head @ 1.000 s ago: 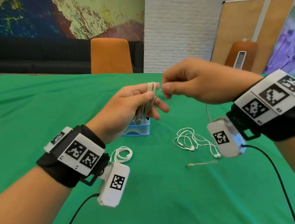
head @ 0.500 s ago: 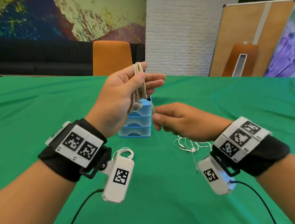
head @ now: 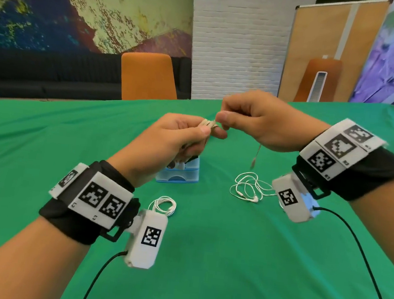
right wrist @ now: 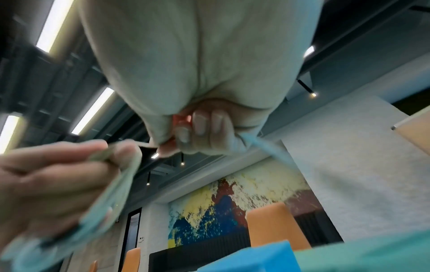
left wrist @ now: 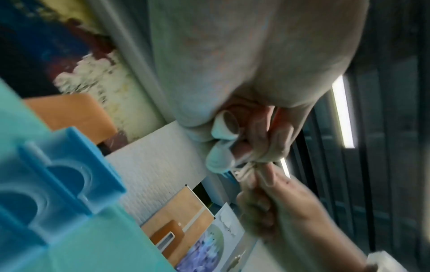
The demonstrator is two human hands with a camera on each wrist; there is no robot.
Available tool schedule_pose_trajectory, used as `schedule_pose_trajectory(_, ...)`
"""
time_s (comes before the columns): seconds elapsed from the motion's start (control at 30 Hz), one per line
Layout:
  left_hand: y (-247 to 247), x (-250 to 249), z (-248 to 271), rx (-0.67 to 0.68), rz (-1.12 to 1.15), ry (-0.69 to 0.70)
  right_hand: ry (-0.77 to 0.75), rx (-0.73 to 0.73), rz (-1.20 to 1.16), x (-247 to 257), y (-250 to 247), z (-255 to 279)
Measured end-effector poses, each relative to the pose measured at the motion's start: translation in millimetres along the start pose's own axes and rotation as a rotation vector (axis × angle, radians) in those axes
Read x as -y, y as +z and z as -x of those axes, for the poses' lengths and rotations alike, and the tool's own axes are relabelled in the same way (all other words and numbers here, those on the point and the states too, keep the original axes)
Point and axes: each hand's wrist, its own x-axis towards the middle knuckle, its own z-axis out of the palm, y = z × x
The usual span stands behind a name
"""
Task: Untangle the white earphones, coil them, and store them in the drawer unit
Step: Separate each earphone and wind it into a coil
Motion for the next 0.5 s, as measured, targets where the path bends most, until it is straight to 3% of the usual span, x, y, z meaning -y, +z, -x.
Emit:
schedule_pose_trajectory(0.13,-7,-6,1,-0.063,0.307,0.029,0.100,-0.069,-0.205,-10,27,10)
schedule_pose_trajectory(0.27,-5,-6,0,-0.142,0.422,0.065,0.105,-0.027,-0.145,-9,59,15)
schedule_pose_trajectory(0.4,1,4,-4,-0.287,0.393,0.047,0.043,0.016,0.043,5,72,10)
schedule_pose_trajectory(0.5,-2,10,-7,-0.387,0.186,0.053,-0.046,0.050,0.249,14,72,8)
